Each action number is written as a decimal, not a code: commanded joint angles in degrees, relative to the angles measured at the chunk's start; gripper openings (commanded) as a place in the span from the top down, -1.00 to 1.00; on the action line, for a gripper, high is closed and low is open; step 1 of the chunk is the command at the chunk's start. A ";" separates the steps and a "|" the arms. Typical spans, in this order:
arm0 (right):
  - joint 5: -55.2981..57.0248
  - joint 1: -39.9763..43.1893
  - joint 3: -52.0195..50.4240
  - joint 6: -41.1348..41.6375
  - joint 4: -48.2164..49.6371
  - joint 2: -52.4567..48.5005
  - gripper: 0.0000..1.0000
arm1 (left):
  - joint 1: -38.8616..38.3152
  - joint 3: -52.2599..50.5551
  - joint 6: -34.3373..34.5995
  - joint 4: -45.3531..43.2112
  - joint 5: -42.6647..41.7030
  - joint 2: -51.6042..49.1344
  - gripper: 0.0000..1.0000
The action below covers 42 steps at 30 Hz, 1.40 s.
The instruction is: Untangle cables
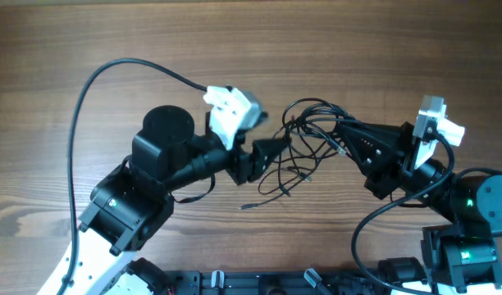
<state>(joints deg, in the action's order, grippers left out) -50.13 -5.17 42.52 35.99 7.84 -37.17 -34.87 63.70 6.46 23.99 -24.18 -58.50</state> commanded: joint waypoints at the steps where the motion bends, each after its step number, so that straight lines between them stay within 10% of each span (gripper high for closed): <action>1: -1.05 0.20 0.50 0.63 0.70 0.59 0.91 | 0.26 0.28 7.04 -0.28 11.34 0.04 -0.46; 10: -1.05 0.20 0.50 0.63 0.72 0.59 0.91 | 0.26 0.28 7.26 -0.48 2.91 -1.51 -0.44; 20: -0.11 0.20 0.50 0.04 0.70 0.57 0.91 | 0.28 0.28 1.33 -0.61 -3.34 -0.33 -0.95; 42: 2.19 0.31 0.50 -1.25 0.90 0.57 0.91 | 2.25 0.28 1.92 1.53 -7.08 0.02 -1.00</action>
<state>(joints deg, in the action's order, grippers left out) -48.36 -5.17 42.52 35.31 8.01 -37.17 -32.93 63.70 9.06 25.36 -29.56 -58.96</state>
